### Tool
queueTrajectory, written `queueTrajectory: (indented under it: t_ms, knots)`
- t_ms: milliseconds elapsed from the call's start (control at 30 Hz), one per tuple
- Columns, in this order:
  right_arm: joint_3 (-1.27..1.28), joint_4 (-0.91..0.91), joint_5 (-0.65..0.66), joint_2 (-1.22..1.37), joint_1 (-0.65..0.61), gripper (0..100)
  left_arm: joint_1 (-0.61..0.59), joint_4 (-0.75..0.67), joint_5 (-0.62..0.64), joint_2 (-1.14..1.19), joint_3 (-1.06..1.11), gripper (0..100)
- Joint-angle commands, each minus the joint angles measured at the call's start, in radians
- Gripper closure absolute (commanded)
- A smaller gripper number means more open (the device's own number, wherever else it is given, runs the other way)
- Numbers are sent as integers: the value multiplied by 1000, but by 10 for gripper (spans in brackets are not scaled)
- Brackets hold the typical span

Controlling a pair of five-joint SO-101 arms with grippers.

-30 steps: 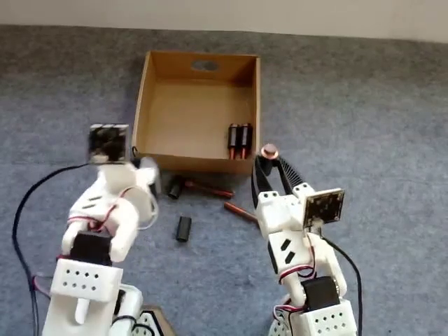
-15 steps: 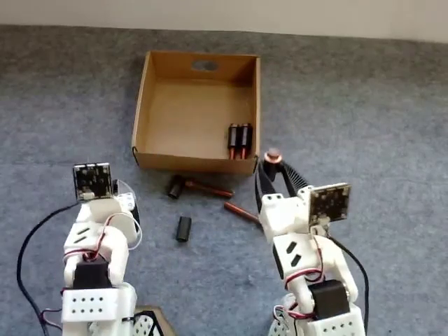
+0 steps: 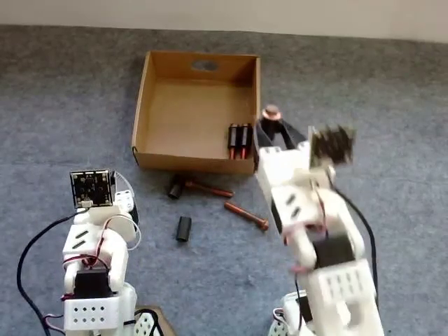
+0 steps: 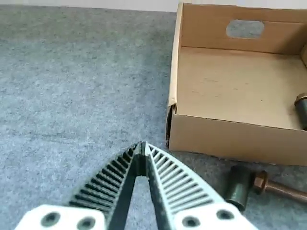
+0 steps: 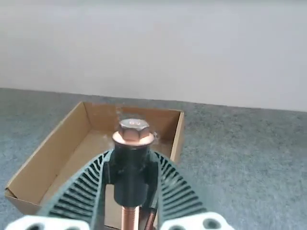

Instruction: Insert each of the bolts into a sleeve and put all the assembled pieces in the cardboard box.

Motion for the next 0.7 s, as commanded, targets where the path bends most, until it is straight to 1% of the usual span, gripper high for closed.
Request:
queueTrajectory:
  t_ms: [0, 67, 367, 467, 600, 667]
  knots:
    - [-150, -59, -11, 257, -10, 989, -10, 2, -8, -12, 15, 989]
    - [-216, -59, -11, 378, -15, 989, -10, 2, -9, -10, 15, 989]
    - [-513, -61, -11, 869, -119, 991, -8, 2, -9, -10, 15, 989]
    - [-615, -59, -18, 989, -122, 991, 25, 2, -9, -8, 15, 989]
    - [-733, -21, -157, 1095, -117, 991, 41, 2, -11, -7, 15, 989]
    - [-796, 36, -180, 1148, -127, 991, 41, 2, -11, -7, 15, 989]
